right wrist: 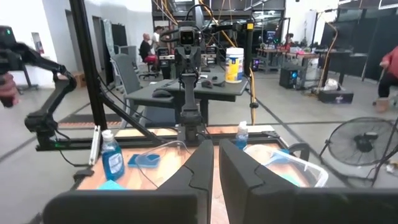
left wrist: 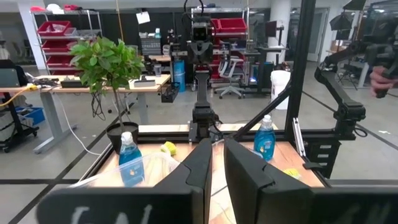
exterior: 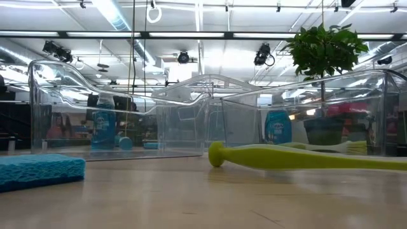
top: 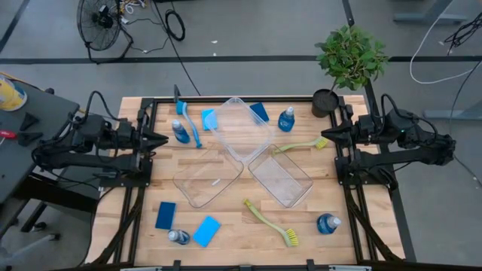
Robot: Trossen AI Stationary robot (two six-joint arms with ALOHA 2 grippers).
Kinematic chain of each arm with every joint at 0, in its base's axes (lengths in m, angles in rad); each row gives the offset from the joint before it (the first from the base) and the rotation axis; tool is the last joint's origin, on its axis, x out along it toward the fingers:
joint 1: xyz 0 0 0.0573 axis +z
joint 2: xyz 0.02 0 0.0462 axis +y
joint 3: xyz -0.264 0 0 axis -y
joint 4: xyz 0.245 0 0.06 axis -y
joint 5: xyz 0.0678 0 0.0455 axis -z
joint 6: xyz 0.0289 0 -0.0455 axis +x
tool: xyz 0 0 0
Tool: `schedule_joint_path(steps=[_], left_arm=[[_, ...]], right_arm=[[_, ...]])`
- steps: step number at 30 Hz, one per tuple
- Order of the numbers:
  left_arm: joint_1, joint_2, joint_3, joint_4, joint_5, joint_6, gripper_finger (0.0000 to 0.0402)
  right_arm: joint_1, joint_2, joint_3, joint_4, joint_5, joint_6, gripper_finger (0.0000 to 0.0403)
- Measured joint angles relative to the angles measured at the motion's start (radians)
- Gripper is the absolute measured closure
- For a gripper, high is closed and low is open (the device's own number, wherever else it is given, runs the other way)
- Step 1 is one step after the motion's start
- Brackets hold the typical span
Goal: Pick & Place Kitchen Sink Supplies
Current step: Put the yellow toilet brush into the transparent container
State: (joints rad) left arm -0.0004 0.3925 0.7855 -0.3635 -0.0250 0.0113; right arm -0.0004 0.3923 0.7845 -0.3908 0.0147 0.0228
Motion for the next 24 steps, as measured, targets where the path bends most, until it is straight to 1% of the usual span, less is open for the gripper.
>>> schedule_joint_path(steps=[4,6,9,13,18,24], left_arm=[[0.000,0.000,0.000,0.008,-0.001,-0.007,0.0353],[0.000,0.000,0.000,0.013,-0.003,-0.031,0.0353],[0.000,0.008,0.000,0.013,-0.046,-0.051,0.0353],[0.000,0.019,0.000,0.013,-0.114,-0.051,0.0353],[0.000,0.034,0.000,0.010,-0.164,-0.051,0.0353],[0.000,0.048,0.000,0.010,-0.206,-0.042,0.0353]], right_arm=[[0.000,0.000,0.000,0.001,0.008,0.062,0.0371],[0.000,0.000,0.000,0.000,0.032,0.074,0.0371],[0.000,0.000,0.000,0.000,0.064,0.074,0.0371],[0.000,0.000,0.000,-0.002,0.141,0.074,0.0371],[0.000,0.000,0.000,-0.014,0.265,0.073,0.0371],[0.000,0.000,0.000,-0.015,0.336,0.063,0.0371]])
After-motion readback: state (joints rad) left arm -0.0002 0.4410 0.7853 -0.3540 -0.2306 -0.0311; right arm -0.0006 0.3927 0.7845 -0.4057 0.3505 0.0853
